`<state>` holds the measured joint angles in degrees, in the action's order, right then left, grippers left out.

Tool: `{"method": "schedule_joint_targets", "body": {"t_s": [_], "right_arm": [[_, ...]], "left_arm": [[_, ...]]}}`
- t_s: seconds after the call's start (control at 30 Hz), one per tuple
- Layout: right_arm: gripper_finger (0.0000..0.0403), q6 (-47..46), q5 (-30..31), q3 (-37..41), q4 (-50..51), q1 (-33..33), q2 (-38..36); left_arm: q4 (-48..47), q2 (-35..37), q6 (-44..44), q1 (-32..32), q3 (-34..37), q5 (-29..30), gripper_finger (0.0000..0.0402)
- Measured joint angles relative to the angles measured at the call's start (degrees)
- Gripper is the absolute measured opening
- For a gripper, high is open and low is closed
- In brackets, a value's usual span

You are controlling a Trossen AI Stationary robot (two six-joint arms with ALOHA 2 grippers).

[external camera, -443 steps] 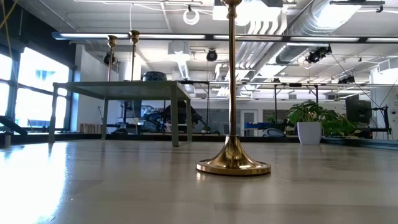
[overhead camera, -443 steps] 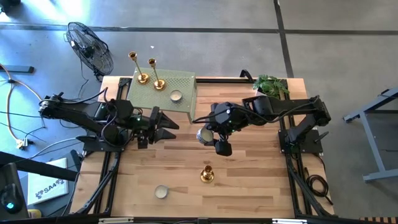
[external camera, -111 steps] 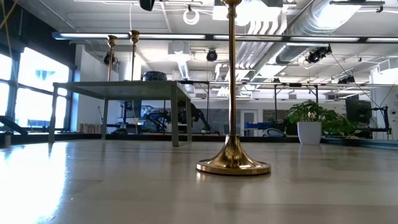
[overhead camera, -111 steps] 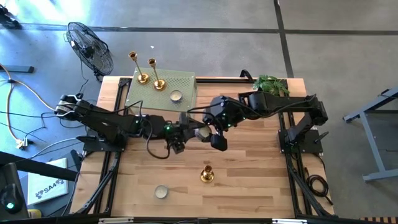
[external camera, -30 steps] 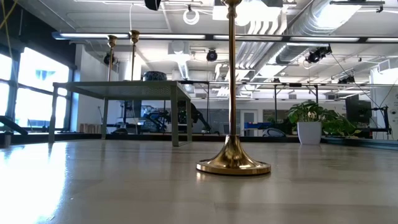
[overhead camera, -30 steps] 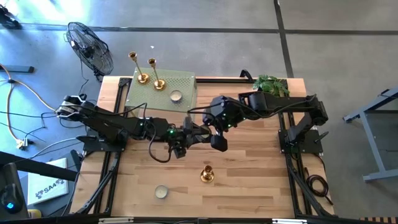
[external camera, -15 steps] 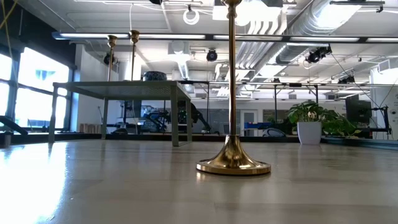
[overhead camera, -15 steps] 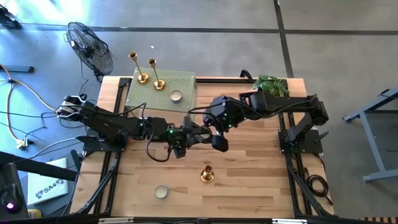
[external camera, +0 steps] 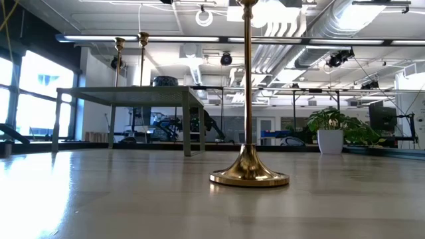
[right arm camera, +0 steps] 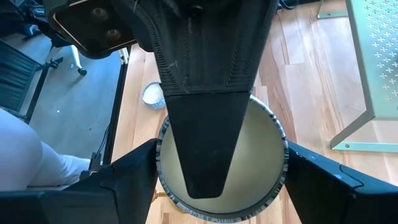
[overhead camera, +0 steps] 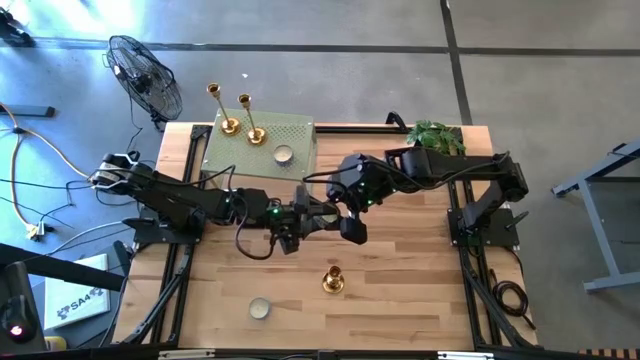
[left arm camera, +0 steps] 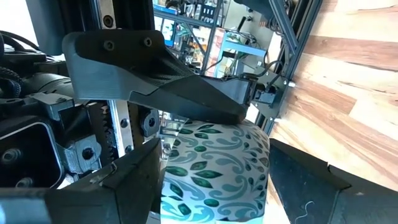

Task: Pick & Place candle stick holders
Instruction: Put the right blue patterned round candle on the shelf

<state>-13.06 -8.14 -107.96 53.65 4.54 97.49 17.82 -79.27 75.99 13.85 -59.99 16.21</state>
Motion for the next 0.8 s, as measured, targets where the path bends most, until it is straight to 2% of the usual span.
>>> {"method": "schedule_joint_targets", "body": {"t_s": [0.57, 0.67, 0.8], "right_arm": [[0.0291, -0.9, 0.2, 0.1, -0.8, 0.0, 0.1], [0.0291, -1.0, 0.1, 0.1, -0.9, 0.0, 0.1], [0.0291, -1.1, 0.1, 0.1, -0.9, 0.0, 0.1]], "left_arm": [[3.1, -2.4, -0.1, 0.0, -0.1, 1.0, 0.0277], [2.9, -2.4, -0.1, 0.0, -0.1, 1.2, 0.0265], [2.6, -2.4, -0.1, 0.0, -0.1, 1.3, 0.0229]]}}
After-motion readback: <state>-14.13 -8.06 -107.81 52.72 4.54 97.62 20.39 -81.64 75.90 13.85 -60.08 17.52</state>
